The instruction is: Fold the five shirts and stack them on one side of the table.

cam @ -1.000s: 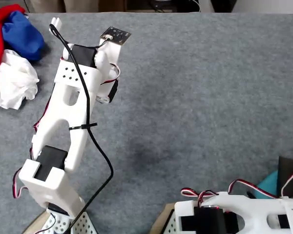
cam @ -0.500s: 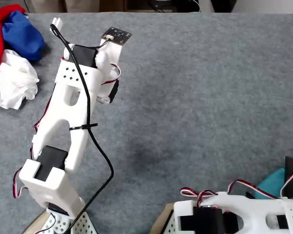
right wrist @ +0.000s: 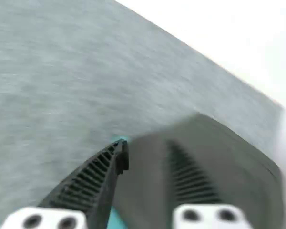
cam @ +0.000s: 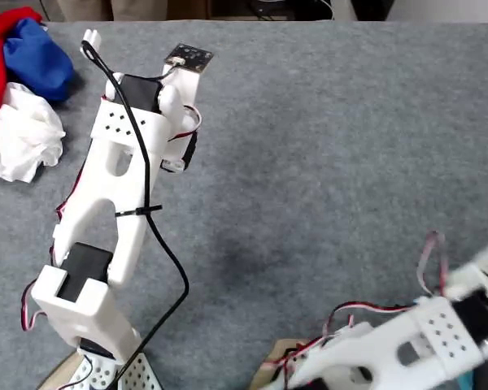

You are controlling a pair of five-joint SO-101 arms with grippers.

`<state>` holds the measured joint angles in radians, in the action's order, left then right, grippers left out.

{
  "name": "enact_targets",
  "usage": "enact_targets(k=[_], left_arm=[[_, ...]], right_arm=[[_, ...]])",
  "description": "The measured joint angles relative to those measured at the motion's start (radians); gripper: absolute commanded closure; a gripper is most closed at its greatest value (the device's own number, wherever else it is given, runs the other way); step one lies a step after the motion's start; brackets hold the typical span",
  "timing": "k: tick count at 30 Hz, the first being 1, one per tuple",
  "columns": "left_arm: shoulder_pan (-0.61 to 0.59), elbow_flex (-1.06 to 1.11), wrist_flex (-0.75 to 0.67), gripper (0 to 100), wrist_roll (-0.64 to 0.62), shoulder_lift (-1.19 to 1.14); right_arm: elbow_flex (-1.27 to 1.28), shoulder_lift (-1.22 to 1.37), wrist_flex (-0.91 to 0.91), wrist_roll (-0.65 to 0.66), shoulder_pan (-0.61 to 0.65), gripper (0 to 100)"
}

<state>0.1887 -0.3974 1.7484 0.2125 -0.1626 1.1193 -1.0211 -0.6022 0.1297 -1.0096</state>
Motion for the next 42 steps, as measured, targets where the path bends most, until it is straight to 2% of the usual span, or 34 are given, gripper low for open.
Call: enact_targets(k=[4,9,12,15,18,21,25,35,39,42], left_arm=[[-0.129,-0.017,0.000,98,-0.054,0.000],[-0.431,-0.075,0.000,98,-0.068,0.000],[-0.603,-0.117,0.000,98,-0.026,-0.017],[-0.724,-0.163,0.000,98,0.018,-0.077],[-0.825,-0.233,-0.026,90,0.037,-0.158],[-0.876,-0.299,-0.101,81,0.037,-0.272],[-0.879,-0.414,-0.135,79,0.037,-0.422],[-0.951,-0.859,-0.273,80,0.040,-0.707],[-0.965,-0.931,-0.382,81,0.037,-0.809],[-0.961,-0.944,-0.465,88,0.038,-0.890]], right_arm=[[0.000,-0.087,-0.152,0.000,0.230,99.2],[0.000,-0.115,-0.318,-0.112,0.543,99.0],[-0.032,-0.106,-0.359,-0.192,0.717,99.0],[-0.083,-0.057,-0.371,-0.233,0.873,99.0],[-0.152,0.023,-0.371,-0.247,0.991,99.0],[-0.227,0.133,-0.371,-0.256,1.071,99.0],[-0.342,0.299,-0.394,-0.311,1.135,99.0],[-0.694,0.617,-0.628,-0.439,1.180,99.1],[-0.729,0.667,-0.649,-0.466,1.180,99.1],[-0.730,0.684,-0.649,-0.491,1.180,99.2]])
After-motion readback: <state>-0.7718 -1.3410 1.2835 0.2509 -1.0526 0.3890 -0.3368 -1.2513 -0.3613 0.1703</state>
